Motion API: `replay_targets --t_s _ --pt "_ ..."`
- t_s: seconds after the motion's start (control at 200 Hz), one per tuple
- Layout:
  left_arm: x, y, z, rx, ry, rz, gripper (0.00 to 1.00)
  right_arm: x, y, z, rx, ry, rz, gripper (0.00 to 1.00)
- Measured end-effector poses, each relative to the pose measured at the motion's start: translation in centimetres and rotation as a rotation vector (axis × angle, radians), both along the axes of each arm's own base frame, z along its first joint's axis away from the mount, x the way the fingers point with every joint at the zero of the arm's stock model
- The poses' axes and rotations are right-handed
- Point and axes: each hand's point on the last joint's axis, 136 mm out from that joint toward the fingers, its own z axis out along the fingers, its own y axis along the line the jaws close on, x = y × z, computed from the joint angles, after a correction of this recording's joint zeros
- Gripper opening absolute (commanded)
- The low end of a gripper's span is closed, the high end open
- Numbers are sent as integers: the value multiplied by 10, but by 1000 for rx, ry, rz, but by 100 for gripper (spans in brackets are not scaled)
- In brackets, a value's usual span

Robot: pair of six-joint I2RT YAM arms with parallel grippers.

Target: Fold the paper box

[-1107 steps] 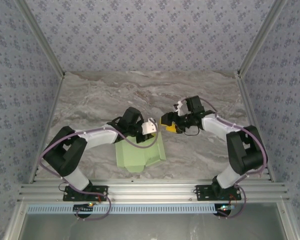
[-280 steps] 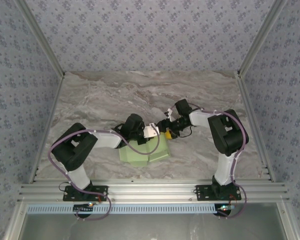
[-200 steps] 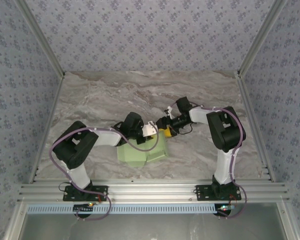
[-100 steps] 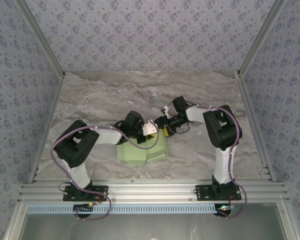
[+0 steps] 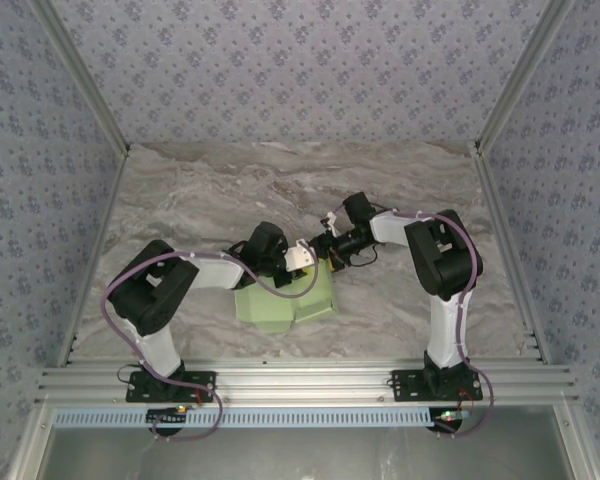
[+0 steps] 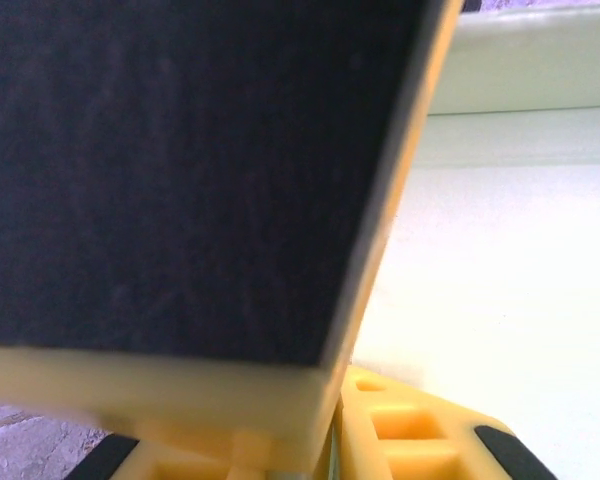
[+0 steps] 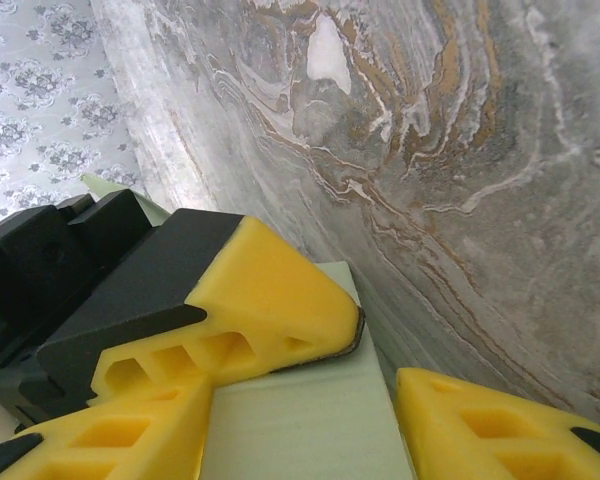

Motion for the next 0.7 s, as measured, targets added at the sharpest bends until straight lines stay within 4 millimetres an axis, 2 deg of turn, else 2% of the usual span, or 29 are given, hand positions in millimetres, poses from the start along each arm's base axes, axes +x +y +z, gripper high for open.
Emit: replay_targets --t_s 0.29,0.42,0.48,0.515,0.595,0.7 --pt "3 2 2 -7 6 20 29 1 1 0 12 -7 1 41" --pt "0 5 15 -11 9 34 39 0 2 -1 22 -13 -13 41" --pt "0 8 31 -23 -4 46 48 -2 3 0 27 -16 -26 42" --pt "-1 10 44 -37 -17 56 58 -2 3 -1 27 -19 -36 44" --pt "-1 12 81 -89 -53 84 62 -3 5 0 25 -26 -62 45" --pt "1 17 141 -178 -118 131 68 -1 8 1 11 -41 -109 49"
